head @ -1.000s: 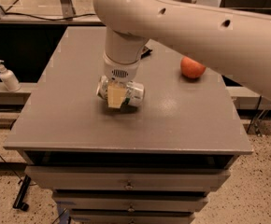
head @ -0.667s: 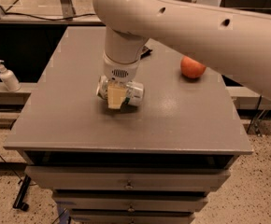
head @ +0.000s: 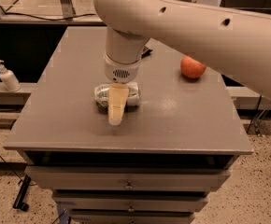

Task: Knock 7up can over

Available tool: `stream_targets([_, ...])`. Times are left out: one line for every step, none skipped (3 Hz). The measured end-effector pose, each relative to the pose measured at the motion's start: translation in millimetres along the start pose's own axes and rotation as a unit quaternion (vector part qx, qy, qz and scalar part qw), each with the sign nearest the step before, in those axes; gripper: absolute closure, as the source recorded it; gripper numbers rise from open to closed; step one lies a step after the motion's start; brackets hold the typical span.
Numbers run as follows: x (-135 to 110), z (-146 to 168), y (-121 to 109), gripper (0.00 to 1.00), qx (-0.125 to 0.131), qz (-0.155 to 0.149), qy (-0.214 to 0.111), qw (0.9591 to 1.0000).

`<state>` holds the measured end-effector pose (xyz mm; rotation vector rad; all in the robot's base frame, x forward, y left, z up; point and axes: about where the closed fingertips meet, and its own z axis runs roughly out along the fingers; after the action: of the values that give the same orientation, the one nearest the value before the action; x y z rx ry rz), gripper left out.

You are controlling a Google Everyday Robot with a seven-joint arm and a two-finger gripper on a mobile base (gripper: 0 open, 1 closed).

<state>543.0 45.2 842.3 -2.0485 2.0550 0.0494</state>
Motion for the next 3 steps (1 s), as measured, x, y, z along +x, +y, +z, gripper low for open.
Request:
stream_targets([10.5, -10.7, -4.3, 0.00, 0.008, 0.028, -0.041, 0.9987])
stream_targets([37.7, -35.7, -9.5, 0.00, 0.026, 0.062, -0.118, 0.9907])
stream_targets([76.7, -68.8, -7.9, 0.00, 0.049, 0.093, -0.185, 0.9771])
